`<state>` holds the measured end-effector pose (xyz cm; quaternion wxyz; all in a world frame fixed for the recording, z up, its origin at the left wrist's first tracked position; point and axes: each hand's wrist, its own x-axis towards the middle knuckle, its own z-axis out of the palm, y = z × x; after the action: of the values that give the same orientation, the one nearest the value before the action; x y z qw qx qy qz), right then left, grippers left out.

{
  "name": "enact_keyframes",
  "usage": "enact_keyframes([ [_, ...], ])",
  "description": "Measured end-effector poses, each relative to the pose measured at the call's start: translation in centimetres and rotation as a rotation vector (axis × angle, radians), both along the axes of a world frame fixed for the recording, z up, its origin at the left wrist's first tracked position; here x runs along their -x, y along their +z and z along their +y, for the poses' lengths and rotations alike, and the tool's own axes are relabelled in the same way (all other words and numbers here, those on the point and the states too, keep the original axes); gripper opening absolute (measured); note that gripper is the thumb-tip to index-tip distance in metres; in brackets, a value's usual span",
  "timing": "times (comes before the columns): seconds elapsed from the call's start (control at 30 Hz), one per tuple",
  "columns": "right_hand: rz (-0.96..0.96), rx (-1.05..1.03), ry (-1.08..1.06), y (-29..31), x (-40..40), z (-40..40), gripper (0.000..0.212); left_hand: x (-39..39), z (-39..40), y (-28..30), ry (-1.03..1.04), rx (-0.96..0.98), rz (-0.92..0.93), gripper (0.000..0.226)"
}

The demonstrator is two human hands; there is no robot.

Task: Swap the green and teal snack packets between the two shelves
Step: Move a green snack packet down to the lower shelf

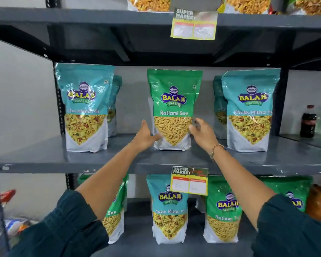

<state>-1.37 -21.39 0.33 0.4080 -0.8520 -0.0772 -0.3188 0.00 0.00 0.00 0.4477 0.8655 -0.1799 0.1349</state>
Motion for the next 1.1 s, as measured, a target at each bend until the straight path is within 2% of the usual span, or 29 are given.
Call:
enact_keyframes([
  [0.07, 0.052, -0.070, 0.024, 0.1, -1.5, -0.4, 0.070, -2.5, -0.3, -0.1, 0.001, 0.028, -0.022, 0.124],
  [0.1, 0.073, -0.116, 0.065, 0.1, -1.9, -0.4, 0.076, -4.2, -0.3, -0.4, 0.010, 0.044, -0.004, 0.127],
  [0.13, 0.095, -0.143, 0.100, 0.0, -2.3, -0.5, 0.074, -5.0, -0.3, -0.7, 0.018, 0.076, 0.007, 0.121],
  [0.17, 0.091, -0.187, 0.130, 0.0, -2.5, -0.3, 0.065, -5.2, -0.4, -0.7, 0.012, 0.085, 0.015, 0.106],
  [0.23, 0.071, -0.261, 0.198, -0.2, -2.5, -0.2, 0.041, -4.1, -0.8, -0.5, -0.020, 0.081, 0.005, 0.061],
  [0.3, 0.048, -0.296, 0.242, -0.4, -2.5, -0.3, 0.029, -3.9, -1.1, -0.6, -0.028, 0.082, 0.002, 0.043],
  [0.53, 0.003, -0.363, 0.283, -0.1, 0.1, -0.2, 0.028, -0.2, -0.6, 0.2, -0.047, 0.128, -0.044, 0.033],
  [0.73, -0.004, -0.403, 0.343, 0.2, 5.1, 1.2, 0.027, 4.8, 1.7, 0.5, -0.050, 0.159, -0.088, 0.035],
  [0.9, -0.016, -0.401, 0.392, 0.7, 11.3, 3.4, 0.013, 10.7, 4.4, 0.6, -0.053, 0.163, -0.122, 0.056],
  [0.97, -0.028, -0.396, 0.401, 0.6, 13.9, 4.2, 0.013, 13.2, 5.3, 0.4, -0.075, 0.166, -0.120, 0.051],
  [1.07, -0.048, -0.387, 0.393, -0.4, 17.4, 5.5, 0.013, 16.9, 6.3, -0.6, -0.106, 0.164, -0.108, 0.030],
  [1.1, -0.048, -0.388, 0.392, -1.1, 18.2, 5.8, 0.014, 17.8, 6.8, -1.3, -0.109, 0.165, -0.107, 0.031],
])
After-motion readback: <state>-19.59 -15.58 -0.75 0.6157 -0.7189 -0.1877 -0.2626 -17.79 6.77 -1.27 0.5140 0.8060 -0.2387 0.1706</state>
